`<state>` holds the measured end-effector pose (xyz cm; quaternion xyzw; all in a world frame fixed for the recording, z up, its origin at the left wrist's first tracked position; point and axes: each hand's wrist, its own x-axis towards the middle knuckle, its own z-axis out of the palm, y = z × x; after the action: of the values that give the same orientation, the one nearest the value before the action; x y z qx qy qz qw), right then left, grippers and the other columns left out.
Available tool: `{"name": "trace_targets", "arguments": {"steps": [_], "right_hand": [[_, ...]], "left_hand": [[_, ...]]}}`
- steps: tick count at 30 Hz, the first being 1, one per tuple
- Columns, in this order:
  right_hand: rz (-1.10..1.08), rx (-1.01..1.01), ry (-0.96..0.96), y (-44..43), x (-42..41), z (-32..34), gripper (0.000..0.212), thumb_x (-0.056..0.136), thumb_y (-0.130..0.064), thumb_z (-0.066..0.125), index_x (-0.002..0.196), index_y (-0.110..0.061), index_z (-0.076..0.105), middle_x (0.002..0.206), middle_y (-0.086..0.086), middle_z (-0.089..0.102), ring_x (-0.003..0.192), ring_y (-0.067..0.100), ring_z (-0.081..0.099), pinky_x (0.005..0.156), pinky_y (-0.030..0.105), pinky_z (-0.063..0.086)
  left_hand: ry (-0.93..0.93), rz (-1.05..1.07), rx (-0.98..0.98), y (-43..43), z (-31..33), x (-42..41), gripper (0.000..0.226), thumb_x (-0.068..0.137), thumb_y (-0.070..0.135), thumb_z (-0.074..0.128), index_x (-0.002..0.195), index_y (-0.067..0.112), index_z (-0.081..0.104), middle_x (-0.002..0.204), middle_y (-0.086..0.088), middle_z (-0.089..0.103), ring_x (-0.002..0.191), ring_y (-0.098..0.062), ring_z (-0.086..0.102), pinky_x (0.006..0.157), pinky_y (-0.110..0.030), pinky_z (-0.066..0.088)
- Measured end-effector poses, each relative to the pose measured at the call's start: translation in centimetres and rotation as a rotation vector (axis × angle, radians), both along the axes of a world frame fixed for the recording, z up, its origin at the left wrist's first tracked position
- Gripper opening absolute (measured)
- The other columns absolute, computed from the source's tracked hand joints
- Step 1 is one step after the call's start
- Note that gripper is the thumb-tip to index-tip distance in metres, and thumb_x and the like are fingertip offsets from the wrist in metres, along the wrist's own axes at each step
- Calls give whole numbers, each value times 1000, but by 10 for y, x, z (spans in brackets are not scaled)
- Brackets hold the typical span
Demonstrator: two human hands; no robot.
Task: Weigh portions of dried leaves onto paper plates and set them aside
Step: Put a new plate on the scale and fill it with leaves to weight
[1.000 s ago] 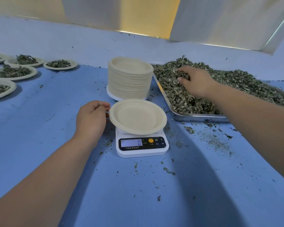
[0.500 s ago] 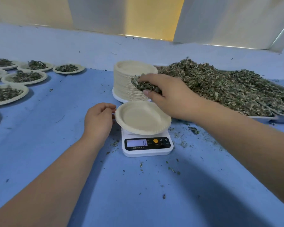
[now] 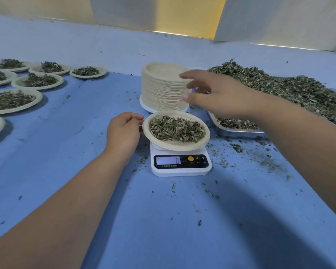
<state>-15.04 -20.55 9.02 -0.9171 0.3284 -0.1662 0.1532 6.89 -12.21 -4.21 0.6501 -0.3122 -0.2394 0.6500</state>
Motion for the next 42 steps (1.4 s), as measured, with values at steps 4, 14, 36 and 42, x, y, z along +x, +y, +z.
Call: {"name": "trace_targets", "arguments": {"steps": [4, 14, 36, 42], "right_hand": [[-160, 5, -128, -28, -27, -20, 47, 98, -52, 54, 143, -42, 47, 134, -9, 61, 115, 9, 54, 90, 24, 40], [-468, -180, 268, -62, -60, -101, 64, 97, -73, 15, 86, -27, 59, 75, -1, 61, 67, 16, 54, 55, 28, 36], [-318, -455, -106, -18, -44, -88, 35, 103, -35, 43, 120, -13, 65, 114, 8, 68, 107, 34, 57, 88, 47, 47], [-5, -201, -26, 23, -9, -66, 43, 98, -52, 50, 135, -32, 58, 121, -10, 62, 120, 18, 49, 97, 39, 43]], "left_hand": [[0, -3, -11, 0, 2, -1, 28, 89, 6, 49, 84, 19, 73, 69, 11, 73, 61, -2, 68, 68, -32, 55], [3, -9, -16, 1, 0, -1, 28, 89, 5, 48, 84, 17, 73, 77, 0, 74, 65, -10, 69, 72, -38, 61], [-161, -80, -75, 10, 8, -11, 27, 87, 29, 52, 93, 37, 77, 85, 28, 69, 86, 1, 63, 92, -41, 57], [-210, -205, -136, 16, 16, -22, 26, 83, 30, 60, 80, 45, 80, 134, 13, 63, 129, 4, 53, 115, -37, 40]]}}
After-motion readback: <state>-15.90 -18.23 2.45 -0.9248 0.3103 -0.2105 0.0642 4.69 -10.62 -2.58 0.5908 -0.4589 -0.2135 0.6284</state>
